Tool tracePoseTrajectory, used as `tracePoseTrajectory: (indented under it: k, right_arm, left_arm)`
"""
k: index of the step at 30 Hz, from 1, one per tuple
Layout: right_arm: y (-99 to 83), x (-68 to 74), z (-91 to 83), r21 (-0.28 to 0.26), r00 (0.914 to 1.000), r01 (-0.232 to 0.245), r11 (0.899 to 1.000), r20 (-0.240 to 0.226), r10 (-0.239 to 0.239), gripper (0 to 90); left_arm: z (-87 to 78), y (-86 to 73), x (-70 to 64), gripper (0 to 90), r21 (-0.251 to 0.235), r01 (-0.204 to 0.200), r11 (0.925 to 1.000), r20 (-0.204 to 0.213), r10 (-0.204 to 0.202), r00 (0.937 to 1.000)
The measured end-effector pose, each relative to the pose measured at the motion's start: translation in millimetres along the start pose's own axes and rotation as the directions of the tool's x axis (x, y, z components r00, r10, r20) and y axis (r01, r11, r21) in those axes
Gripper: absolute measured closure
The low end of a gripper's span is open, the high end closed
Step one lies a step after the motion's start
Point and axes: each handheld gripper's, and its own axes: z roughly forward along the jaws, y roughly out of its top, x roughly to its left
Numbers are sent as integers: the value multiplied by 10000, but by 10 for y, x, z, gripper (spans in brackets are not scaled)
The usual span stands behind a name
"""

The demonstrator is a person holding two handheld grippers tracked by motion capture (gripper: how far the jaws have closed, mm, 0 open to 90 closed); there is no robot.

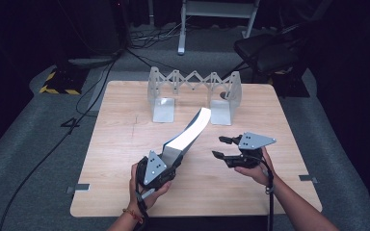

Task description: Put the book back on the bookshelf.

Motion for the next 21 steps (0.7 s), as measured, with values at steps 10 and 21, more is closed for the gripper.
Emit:
tracePoseTrajectory:
  k: [10, 21]
  right_arm:
    - [-564, -169, -136, 1933, 9987, -409, 9803, 378, 342, 368]
    - [-698, -294, -207, 1810, 9964, -808, 9802, 412, 745, 358]
  left_arm:
    - [-6, -26, 122, 591, -119, 427, 9990, 106, -426, 9990]
    - [78, 59, 238, 565, -112, 574, 9983, 230, -572, 9981]
